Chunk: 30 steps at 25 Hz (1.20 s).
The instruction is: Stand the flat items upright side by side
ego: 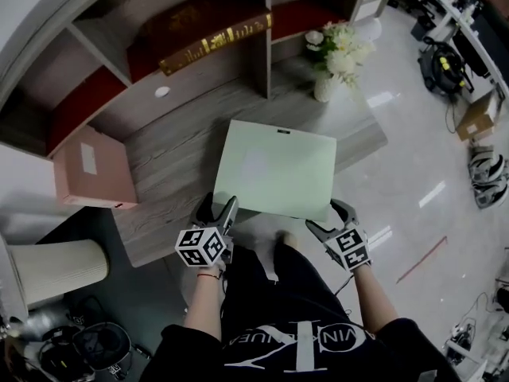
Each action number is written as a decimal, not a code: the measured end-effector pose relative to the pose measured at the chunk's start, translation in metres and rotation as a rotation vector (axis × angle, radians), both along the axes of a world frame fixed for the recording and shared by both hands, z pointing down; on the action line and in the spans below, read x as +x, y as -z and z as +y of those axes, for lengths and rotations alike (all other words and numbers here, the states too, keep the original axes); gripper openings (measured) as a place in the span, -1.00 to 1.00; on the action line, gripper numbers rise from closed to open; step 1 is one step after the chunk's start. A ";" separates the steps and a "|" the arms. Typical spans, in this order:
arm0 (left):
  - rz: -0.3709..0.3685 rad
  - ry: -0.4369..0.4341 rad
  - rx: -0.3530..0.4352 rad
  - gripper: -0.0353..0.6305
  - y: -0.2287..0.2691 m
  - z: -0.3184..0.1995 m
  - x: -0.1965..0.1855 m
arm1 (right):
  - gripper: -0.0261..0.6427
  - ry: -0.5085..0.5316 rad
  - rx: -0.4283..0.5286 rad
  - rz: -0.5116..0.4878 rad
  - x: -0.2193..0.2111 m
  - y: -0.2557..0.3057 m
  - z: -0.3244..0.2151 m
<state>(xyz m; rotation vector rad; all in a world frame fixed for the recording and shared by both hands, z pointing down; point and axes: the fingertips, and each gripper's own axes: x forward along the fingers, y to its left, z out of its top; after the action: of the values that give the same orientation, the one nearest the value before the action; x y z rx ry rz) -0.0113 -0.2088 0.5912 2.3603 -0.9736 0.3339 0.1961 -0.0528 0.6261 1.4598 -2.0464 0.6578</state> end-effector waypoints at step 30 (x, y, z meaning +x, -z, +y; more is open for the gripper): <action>0.198 0.499 -0.081 0.08 -0.003 0.067 -0.091 | 0.15 0.297 0.023 0.009 -0.042 -0.005 0.003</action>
<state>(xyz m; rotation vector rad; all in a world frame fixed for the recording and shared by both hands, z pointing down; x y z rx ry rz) -0.1022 -0.1415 0.5945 1.9479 -1.3707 -0.0522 0.1537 -0.0496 0.6313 1.1341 -2.2100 0.5062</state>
